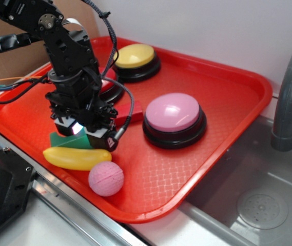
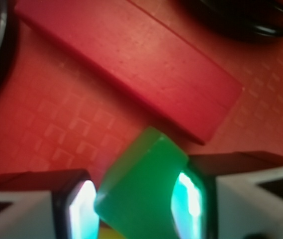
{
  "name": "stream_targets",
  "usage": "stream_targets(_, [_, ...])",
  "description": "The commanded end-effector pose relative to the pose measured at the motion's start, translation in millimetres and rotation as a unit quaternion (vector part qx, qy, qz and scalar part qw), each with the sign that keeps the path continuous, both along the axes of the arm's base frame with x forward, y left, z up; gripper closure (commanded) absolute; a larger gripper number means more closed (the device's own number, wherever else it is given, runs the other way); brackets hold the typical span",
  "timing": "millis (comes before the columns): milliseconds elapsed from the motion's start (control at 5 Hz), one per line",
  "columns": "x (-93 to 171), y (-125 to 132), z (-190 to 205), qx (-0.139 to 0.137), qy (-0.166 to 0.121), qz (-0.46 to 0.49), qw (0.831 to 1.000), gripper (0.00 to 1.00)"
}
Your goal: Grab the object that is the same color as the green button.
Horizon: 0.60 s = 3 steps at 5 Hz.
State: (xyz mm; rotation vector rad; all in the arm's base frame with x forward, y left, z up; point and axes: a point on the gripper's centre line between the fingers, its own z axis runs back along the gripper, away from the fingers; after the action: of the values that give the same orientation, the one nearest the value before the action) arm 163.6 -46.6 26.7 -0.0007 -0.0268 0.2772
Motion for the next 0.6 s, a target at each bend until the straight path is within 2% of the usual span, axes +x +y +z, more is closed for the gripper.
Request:
stream_targets(0, [11.6,13.1,49.7,0.01,-0.034,-0.027,0.999,1.0])
stream_targets(400, [5.2,56.0,100.2,0.012,-0.051,-0.028,0.998,1.0])
